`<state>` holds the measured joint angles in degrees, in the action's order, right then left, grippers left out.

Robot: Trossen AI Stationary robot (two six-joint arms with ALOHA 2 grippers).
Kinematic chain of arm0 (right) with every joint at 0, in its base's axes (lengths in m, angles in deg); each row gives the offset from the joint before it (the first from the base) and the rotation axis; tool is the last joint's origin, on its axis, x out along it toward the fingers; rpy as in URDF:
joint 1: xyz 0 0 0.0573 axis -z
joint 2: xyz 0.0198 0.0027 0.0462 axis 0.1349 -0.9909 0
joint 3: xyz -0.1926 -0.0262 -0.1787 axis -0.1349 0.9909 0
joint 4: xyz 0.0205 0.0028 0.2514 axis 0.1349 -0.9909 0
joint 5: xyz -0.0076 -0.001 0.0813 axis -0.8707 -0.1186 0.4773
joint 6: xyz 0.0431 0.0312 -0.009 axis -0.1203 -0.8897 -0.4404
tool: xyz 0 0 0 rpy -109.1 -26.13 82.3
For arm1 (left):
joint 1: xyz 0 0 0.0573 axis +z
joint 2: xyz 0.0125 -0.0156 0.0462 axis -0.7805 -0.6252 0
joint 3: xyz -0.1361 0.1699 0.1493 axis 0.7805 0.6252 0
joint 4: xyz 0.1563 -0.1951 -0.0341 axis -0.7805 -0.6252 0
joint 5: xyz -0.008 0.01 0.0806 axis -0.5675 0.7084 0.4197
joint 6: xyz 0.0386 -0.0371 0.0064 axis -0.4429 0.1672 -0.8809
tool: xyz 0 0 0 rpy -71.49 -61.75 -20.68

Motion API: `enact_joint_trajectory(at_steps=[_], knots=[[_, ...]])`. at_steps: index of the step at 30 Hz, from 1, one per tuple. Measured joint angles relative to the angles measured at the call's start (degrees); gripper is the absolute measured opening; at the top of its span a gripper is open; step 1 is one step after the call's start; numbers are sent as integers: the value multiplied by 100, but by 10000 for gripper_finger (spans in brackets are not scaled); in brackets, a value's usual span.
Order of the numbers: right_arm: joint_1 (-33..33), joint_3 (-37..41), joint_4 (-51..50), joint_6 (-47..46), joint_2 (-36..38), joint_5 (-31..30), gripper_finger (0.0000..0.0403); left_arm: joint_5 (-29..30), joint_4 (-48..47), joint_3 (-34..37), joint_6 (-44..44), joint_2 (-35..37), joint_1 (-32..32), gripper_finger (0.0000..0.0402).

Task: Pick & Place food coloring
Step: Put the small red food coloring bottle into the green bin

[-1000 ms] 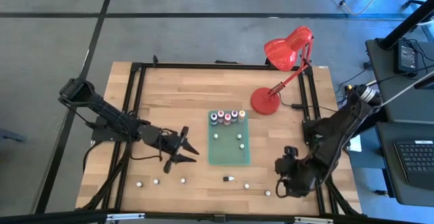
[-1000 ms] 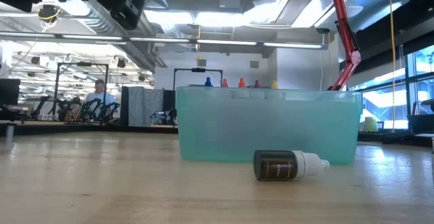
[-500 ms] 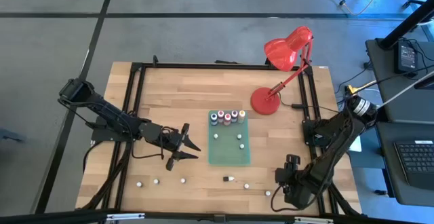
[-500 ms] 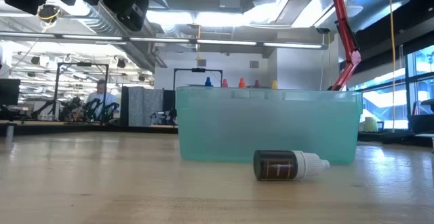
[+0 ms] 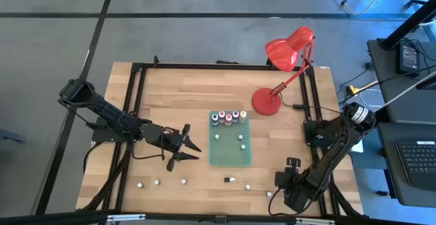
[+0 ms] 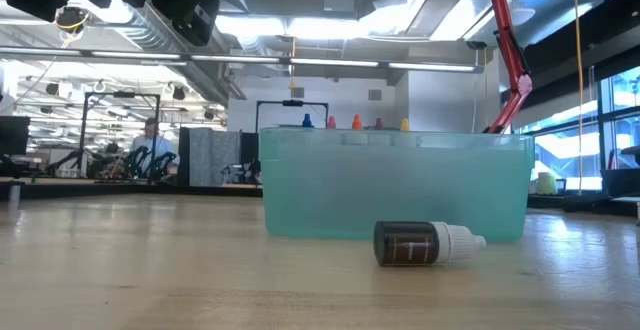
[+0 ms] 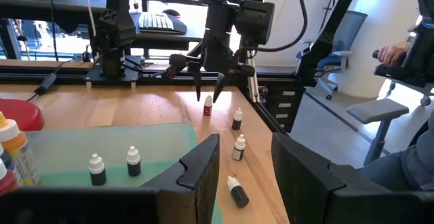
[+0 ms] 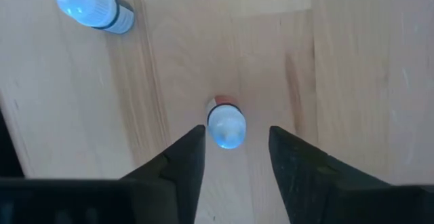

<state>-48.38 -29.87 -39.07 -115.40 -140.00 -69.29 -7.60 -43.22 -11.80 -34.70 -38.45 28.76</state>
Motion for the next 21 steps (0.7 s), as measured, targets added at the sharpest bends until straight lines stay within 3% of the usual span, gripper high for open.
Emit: enact_joint_trajectory(at_steps=[16,21], knots=[[2,2,220,301,0,-101,115,0,-171,0,0,-2,0,130],[4,2,219,319,0,-66,79,2,-172,0,0,-2,0,130]])
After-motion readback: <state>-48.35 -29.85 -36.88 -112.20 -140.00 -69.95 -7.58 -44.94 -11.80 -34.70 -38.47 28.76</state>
